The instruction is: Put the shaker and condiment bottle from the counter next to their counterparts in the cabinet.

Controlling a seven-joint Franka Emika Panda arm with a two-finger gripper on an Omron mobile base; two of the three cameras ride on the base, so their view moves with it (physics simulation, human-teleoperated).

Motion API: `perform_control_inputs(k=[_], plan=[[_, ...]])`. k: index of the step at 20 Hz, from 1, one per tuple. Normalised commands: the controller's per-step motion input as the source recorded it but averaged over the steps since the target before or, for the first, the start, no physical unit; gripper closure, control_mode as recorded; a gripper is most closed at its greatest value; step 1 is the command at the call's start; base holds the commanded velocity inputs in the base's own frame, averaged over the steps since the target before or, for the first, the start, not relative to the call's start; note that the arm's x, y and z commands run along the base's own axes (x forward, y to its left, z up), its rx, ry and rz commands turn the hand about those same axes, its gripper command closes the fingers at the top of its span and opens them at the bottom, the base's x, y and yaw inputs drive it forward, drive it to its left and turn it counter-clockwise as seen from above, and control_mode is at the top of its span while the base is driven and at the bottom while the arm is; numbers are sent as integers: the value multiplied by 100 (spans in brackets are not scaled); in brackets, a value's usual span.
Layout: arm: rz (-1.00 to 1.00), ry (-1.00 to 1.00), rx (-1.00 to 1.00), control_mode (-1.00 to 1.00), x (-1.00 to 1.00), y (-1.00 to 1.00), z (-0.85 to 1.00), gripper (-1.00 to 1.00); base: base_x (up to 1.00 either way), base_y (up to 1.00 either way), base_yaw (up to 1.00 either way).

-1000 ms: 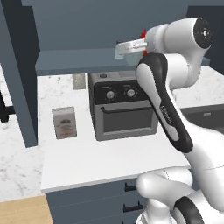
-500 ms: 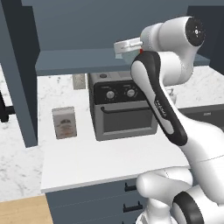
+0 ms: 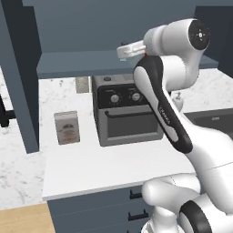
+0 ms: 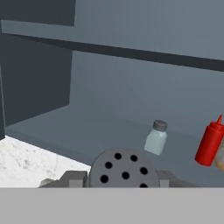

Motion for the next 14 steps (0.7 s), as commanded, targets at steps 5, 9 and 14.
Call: perform_control_inputs(k=[5, 9, 14], plan=[[0, -5, -2, -100, 24, 0, -2, 100, 0, 0, 0], [0, -6, 0, -100, 28, 0, -16, 100, 0, 0, 0], [0, -4, 0, -100, 18, 0, -6, 100, 0, 0, 0]])
